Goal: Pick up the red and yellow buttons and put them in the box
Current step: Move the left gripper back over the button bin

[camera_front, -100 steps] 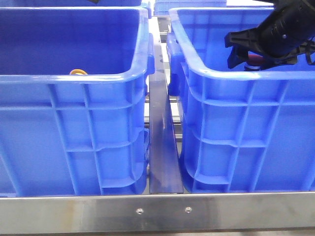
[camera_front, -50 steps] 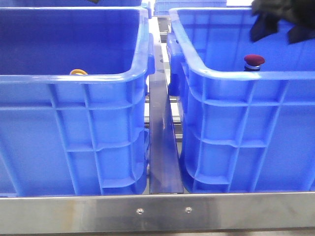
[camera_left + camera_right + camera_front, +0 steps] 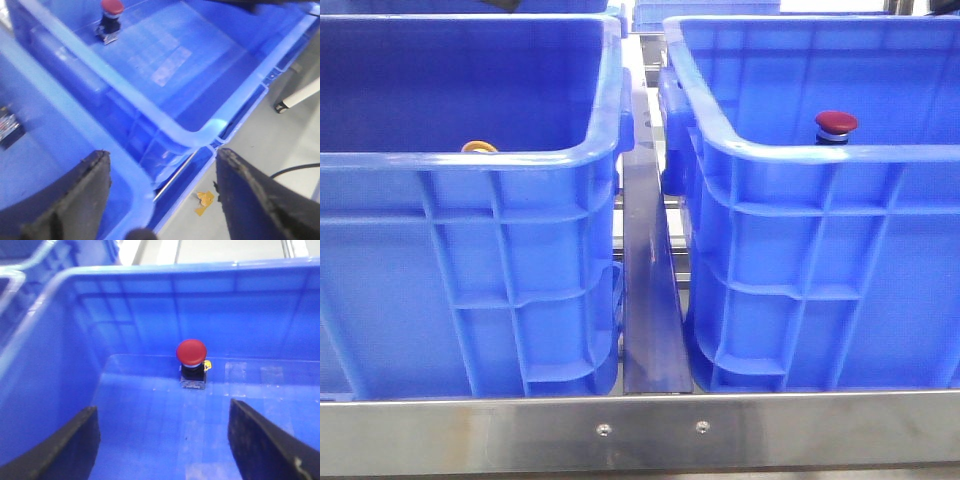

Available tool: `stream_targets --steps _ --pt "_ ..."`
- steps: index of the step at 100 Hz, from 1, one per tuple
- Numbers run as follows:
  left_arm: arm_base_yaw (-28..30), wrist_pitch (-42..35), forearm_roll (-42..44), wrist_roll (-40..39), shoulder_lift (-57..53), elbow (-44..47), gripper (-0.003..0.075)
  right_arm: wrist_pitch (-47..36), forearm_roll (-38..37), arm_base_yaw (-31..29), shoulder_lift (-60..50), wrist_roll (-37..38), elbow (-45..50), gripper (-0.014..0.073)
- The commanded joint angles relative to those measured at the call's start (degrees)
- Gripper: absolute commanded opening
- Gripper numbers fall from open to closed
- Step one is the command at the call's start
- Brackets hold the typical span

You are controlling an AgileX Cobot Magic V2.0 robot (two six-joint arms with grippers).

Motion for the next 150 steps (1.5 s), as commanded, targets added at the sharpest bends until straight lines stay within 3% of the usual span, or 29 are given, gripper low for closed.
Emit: stream_targets --steps 1,23,42,65,89,119,150 --pt "2.7 -1.0 -0.6 -3.7 -0.9 -3.2 0.044 -1.7 -0.4 0.0 -5.1 -0.4 0.7 0.0557" --pt "15.9 13.0 -0.6 -5.6 -0.2 -9.9 0.044 -1.6 -0.4 0.0 -9.2 -0.4 2.8 0.0557" --pt "26.0 27.8 -0.5 -4.8 6.5 -17.1 0.044 -1.8 -0.4 0.0 -9.2 -0.4 2.8 0.0557" --pt "28.2 36.6 0.3 0.5 19.2 -27.6 0.044 -1.9 -0.4 0.0 -9.2 -0.4 2.8 0.0557" --pt "28.5 39.8 2.4 1.1 30.5 -35.7 0.044 -1.9 -0.4 0.0 -9.2 -0.4 2.8 0.0557" --pt "31.6 40.0 2.3 1.1 39.1 -38.8 0.044 -2.5 -0.4 0.0 -9.2 -0.4 2.8 0.0557" --pt "32.2 35.9 -4.8 4.5 42.5 -39.9 0.044 -2.9 -0.4 0.0 -9.2 -0.4 2.8 0.0557"
